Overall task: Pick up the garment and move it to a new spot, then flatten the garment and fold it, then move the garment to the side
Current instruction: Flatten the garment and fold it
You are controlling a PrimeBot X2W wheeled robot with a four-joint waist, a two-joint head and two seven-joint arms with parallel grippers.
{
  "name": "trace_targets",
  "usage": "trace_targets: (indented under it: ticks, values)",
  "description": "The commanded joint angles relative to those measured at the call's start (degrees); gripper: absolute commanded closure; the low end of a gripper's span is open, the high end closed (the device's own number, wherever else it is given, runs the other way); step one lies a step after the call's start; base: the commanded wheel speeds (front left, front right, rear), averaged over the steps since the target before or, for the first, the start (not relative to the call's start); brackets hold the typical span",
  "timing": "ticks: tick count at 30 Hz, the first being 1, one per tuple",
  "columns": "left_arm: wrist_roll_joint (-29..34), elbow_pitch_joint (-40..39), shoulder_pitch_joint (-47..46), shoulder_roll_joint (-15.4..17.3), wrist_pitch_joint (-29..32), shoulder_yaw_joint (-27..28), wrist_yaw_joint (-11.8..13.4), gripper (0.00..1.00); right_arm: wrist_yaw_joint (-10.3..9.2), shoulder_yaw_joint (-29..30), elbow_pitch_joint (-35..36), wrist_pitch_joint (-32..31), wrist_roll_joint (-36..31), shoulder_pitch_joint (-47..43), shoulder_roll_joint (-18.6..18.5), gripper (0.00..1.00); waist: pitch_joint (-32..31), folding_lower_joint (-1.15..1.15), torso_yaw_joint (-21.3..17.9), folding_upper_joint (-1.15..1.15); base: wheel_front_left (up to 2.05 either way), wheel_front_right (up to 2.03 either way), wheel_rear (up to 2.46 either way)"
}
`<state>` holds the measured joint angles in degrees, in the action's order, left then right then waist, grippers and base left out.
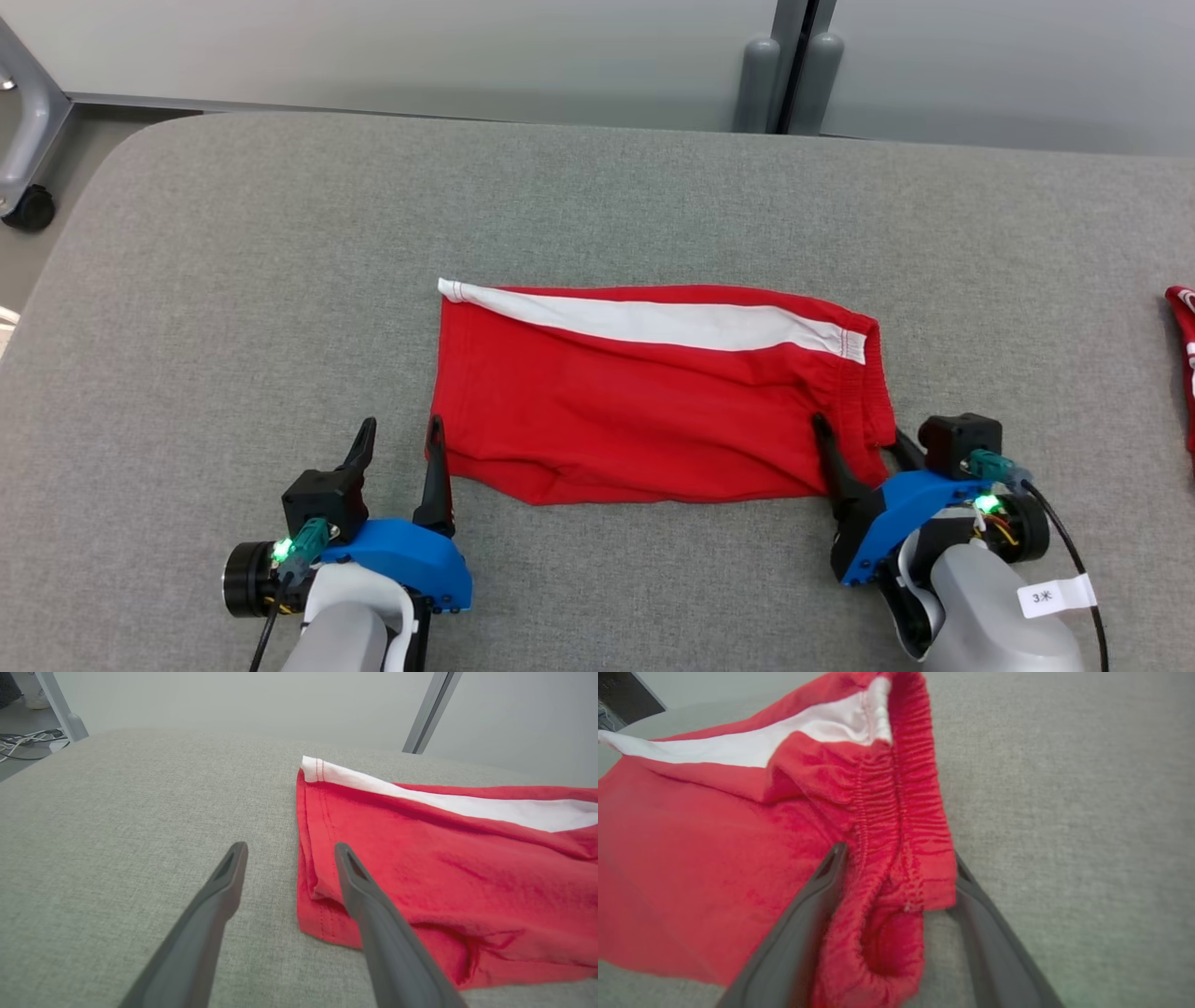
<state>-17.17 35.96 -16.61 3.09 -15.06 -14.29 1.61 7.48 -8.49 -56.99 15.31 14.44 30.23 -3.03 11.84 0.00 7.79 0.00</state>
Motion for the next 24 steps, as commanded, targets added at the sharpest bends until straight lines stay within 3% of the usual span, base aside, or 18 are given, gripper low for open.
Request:
trace_targets:
  ticks: [1,2,3,4,6,11,19,24]
  values:
    - [0.4,-0.5,-0.1,-0.2,-0.1,0.3,-0.2,0.00,0.03,-2.2,-1.0,-0.4,1.5,-0.7,0.3,0.09,0.2,0.00,-0.1,0.00,0.00,0.00,0.00]
    - [0.7,-0.7,-0.1,-0.2,-0.1,0.5,-0.4,0.00,0.05,-3.6,-1.2,-0.5,2.8,-0.8,0.3,0.51,0.3,0.00,-0.2,0.00,0.00,0.00,0.00]
    - [0.9,-0.8,-0.1,-0.2,-0.1,0.6,-0.5,0.00,0.09,-5.1,-0.9,-0.5,4.3,-0.8,0.4,0.67,0.4,0.00,-0.4,0.00,0.00,0.00,0.00]
    - [0.9,-1.0,-0.1,-0.2,-0.1,0.7,-0.5,0.00,0.09,-6.1,-0.7,-0.5,5.4,-0.9,0.5,1.00,0.5,0.00,-0.5,0.00,0.00,0.00,0.00]
    - [0.7,-1.4,0.0,-0.2,-0.1,0.4,-0.7,0.00,0.08,-7.8,-0.3,-0.5,7.5,-0.7,0.4,1.00,0.6,0.00,-0.9,0.00,0.00,0.00,0.00]
    - [0.7,-1.9,0.1,-0.2,-0.1,-0.1,-0.6,0.00,0.02,-5.8,1.8,-0.3,9.4,-0.3,0.0,1.00,0.6,0.00,-2.0,0.00,0.00,0.00,0.00]
    - [0.2,-2.6,1.4,-0.2,-0.1,-0.4,-0.3,0.00,0.02,-0.5,6.4,-0.1,9.0,-2.5,-1.6,1.00,-1.2,0.00,-4.9,0.00,0.00,0.00,0.00]
    - [-0.6,-2.4,1.5,-0.2,-0.1,-1.0,-0.2,0.00,0.02,-2.0,10.5,-0.2,8.0,-2.5,-1.8,1.00,-2.0,0.00,-5.8,0.00,0.00,0.00,0.00]
